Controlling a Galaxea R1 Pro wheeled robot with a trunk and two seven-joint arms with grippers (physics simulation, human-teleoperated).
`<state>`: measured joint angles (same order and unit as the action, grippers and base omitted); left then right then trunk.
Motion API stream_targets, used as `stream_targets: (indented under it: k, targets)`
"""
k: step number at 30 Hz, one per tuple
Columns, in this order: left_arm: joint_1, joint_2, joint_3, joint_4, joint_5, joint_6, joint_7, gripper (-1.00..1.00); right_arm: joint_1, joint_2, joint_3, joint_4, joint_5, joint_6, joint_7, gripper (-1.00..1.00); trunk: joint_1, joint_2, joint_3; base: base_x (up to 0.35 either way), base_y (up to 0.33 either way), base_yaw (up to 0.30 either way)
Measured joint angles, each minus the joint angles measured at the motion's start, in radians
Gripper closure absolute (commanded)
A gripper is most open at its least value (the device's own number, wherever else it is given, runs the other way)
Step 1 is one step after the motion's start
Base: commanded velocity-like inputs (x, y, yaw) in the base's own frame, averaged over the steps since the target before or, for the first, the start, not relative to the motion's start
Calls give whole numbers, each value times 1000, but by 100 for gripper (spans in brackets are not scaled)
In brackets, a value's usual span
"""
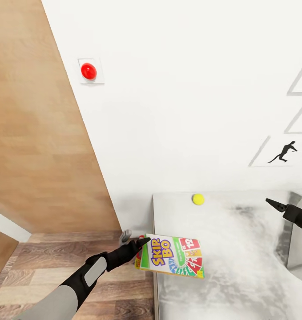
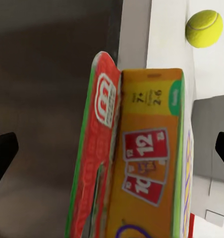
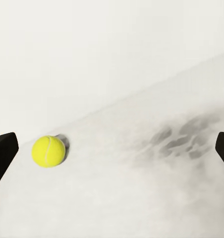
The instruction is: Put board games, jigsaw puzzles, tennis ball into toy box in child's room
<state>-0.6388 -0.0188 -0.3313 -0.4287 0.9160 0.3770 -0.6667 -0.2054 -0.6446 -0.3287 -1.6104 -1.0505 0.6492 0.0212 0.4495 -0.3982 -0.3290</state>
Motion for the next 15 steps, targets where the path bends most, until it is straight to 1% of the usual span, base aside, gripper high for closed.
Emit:
stream_targets:
  k: [15]
  targets:
    - [0,-1,-1,0,0,0,0,-100,0,1,0,0,0,0,0,-100,0,0,0,0,0,-8]
